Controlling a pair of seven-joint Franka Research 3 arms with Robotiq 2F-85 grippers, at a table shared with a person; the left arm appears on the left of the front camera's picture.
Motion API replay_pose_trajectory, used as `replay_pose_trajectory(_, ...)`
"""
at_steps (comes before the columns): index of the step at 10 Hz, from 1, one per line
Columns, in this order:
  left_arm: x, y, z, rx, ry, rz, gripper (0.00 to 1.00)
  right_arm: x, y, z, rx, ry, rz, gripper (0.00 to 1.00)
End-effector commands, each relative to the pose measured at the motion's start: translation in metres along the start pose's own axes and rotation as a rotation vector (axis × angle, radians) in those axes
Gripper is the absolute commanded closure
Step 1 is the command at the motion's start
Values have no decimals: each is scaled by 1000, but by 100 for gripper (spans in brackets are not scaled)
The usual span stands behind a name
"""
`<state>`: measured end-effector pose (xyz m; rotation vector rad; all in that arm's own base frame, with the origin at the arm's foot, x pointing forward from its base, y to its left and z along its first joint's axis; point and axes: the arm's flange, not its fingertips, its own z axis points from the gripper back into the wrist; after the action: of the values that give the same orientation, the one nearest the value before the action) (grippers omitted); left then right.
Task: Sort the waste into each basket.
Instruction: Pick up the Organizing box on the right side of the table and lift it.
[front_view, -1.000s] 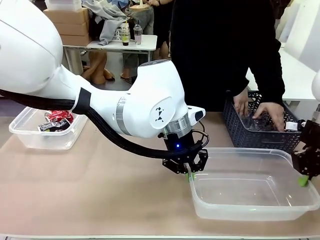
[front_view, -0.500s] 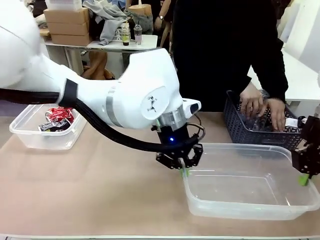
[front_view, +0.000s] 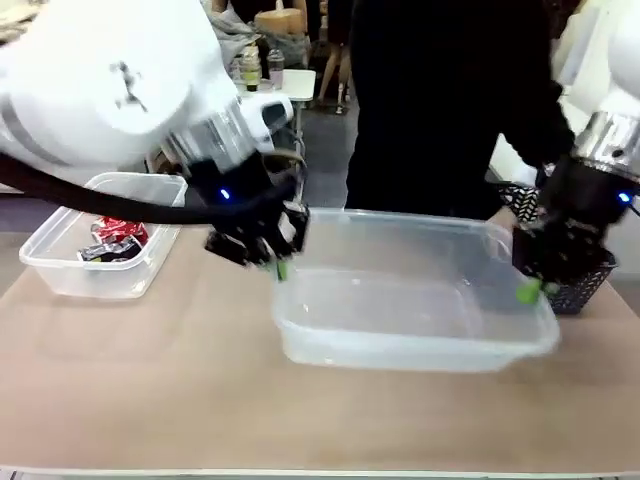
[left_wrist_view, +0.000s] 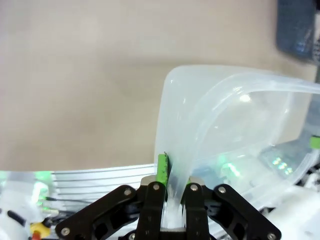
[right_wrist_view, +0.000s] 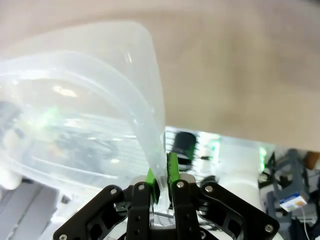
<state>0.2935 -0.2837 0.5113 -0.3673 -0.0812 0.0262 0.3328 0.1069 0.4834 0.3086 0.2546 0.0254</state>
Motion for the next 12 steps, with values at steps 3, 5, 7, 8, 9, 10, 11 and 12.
replay_pose_trajectory(3, 87, 67, 24, -4, -25, 46, 100, 74, 27, 4, -17, 1, 0, 100)
replay_pose_trajectory(5, 130, 76, -4, 34, 67, 79, 100, 85, 26, 6, -6, -6, 3, 100)
replay_pose_trajectory(7, 79, 65, 9, -4, -3, 57, 100, 86, 51, -1, 49, 1, 29, 100)
replay_pose_trajectory(8, 79, 65, 9, -4, -3, 57, 100, 86, 51, -1, 49, 1, 29, 100)
replay_pose_trajectory(9, 79, 65, 9, -4, -3, 57, 100, 86, 51, -1, 49, 1, 29, 100)
replay_pose_trajectory(10, 79, 65, 9, -4, -3, 57, 100, 86, 51, -1, 49, 1, 29, 100)
replay_pose_trajectory(11, 79, 65, 9, -4, -3, 57, 100, 86, 51, -1, 49, 1, 29, 100)
replay_pose_trajectory(12, 79, 65, 9, -4, -3, 57, 100, 86, 51, -1, 49, 1, 29, 100)
